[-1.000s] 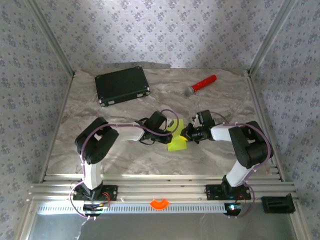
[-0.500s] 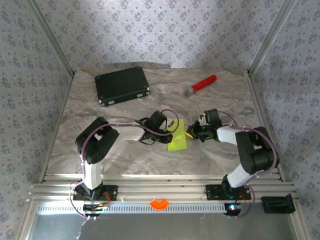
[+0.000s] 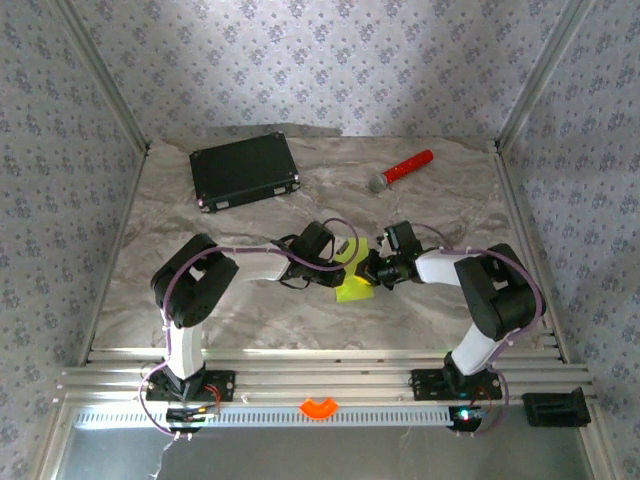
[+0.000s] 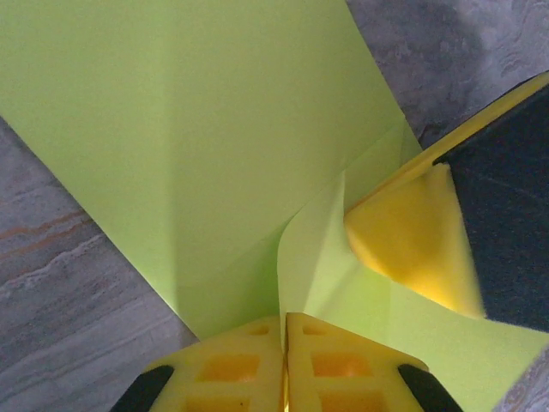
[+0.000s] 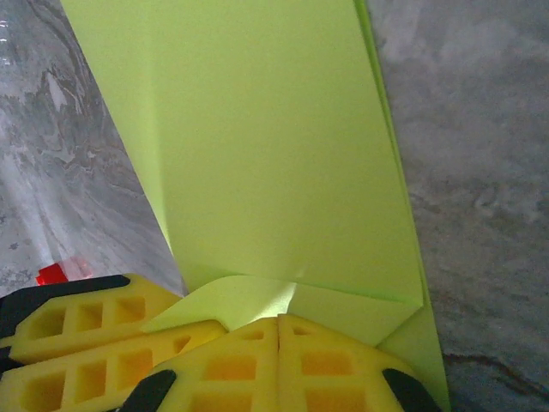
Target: Fold a paper plane with a square sheet of paper (pick it up from the middle)
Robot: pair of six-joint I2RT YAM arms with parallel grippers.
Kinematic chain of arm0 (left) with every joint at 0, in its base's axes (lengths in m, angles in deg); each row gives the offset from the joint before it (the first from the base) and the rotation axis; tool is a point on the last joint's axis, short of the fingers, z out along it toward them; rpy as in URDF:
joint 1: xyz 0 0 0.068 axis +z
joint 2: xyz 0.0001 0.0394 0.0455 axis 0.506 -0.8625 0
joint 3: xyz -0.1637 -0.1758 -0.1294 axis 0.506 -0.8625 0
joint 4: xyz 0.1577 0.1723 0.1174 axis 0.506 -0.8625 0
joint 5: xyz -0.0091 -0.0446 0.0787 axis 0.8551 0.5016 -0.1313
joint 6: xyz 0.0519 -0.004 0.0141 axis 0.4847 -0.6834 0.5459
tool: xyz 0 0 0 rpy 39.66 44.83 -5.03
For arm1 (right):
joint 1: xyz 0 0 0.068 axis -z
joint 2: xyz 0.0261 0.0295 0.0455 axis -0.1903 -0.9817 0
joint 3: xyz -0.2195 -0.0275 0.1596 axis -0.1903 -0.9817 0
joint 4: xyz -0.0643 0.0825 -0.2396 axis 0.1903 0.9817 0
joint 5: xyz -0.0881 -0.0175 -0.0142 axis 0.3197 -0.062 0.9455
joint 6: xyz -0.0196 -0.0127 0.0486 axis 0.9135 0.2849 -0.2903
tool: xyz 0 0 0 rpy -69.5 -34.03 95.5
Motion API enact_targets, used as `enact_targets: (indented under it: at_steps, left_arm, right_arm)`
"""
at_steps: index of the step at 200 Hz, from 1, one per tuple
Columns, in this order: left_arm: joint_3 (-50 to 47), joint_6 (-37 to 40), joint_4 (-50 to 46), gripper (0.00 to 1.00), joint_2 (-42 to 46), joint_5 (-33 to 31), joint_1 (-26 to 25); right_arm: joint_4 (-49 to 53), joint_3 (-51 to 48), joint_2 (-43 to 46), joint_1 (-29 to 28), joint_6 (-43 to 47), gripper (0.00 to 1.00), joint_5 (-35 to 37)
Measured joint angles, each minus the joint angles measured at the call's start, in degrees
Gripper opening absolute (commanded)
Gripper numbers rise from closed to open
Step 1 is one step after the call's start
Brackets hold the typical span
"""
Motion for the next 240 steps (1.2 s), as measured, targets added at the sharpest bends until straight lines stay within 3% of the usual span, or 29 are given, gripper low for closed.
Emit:
enact_targets:
  at_steps: [25,81,102,120,139,162,200,240]
  left_arm:
    - [0.1,0.0,-0.1,0.16,0.0,0.4,0.0]
    - [0.6,-2.3,-4.8,0.48,2.4,-1.0,0.0]
    - [0.6,-3.5,-7.7,0.51,4.4,-2.0,0.6]
    - [0.6,-4.8,-8.6,0.44,6.5,-2.3,1.0]
    - [0.6,-6.9,-8.4,0.25,8.5,-1.4,1.1]
    - [0.6,-8.5,-7.0,0.12,8.9,3.0,1.1]
    - [2.3,-11.1,-5.1,0.09,5.4,13.3,1.1]
    - [5.4,-11.9,-5.2,0.09,0.6,18.8,1.1]
  right_arm:
    - [0.1,0.0,0.0,0.0,1.0,0.00,0.1]
    - [-0.7,-0.6,0.0,0.0,1.5,0.00,0.0]
    - [-1.1,-0.7,0.0,0.0,1.8,0.00,0.0]
    - [-1.2,-0.8,0.0,0.0,1.9,0.00,-0.1]
    - [-1.6,-1.0,0.0,0.0,1.9,0.00,-0.1]
    - [-1.6,-1.0,0.0,0.0,1.9,0.00,-0.2]
    - [-1.8,-1.1,0.0,0.1,1.9,0.00,-0.3]
    - [-2.3,-1.4,0.0,0.2,1.9,0.00,-0.6]
